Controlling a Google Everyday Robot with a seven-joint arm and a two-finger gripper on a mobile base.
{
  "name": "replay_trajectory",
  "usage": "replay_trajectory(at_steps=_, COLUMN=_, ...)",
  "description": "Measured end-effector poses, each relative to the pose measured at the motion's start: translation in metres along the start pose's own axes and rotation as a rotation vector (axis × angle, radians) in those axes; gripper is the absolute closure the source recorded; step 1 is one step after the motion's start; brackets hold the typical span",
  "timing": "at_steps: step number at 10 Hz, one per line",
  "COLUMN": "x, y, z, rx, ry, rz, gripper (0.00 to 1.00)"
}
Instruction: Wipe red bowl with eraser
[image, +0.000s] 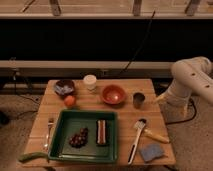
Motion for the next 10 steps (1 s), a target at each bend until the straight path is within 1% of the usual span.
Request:
replay_trajectory(at_steps=1, x=-0.003, y=-0.002, z=0.001, rx=0.017, ry=0.006, rz=-0.014, gripper=0.20)
replay_trajectory(at_steps=2, x=-0.011, y=-0.004, z=0.004, rx=0.042, ry=0.009, rz=-0.032, gripper=0.20)
replay_trajectory(at_steps=3, x=-0.021, y=-0.012, z=0.007, rx=0.071, ry=0.013, rz=-0.053, gripper=0.20)
replay_trajectory(at_steps=5, x=-0.052, y=-0.044, z=0.015, rx=0.140, ry=0.016, rz=-0.105, gripper=0.20)
replay_trajectory(at_steps=7, x=-0.092, y=-0.085, z=0.026, rx=0.212, ry=0.021, rz=-0.181, gripper=0.20)
replay_trajectory(at_steps=8, x=-0.105, y=-0.098, z=0.029, rx=0.235, ry=0.024, rz=-0.207, gripper=0.20)
replay_trajectory(at_steps=9, x=-0.128, y=-0.120, z=0.035, rx=0.279, ry=0.032, rz=-0.258, gripper=0.20)
replay_trajectory(at_steps=10, x=-0.141, y=-0.133, z=0.038, rx=0.306, ry=0.039, rz=-0.290, gripper=0.20)
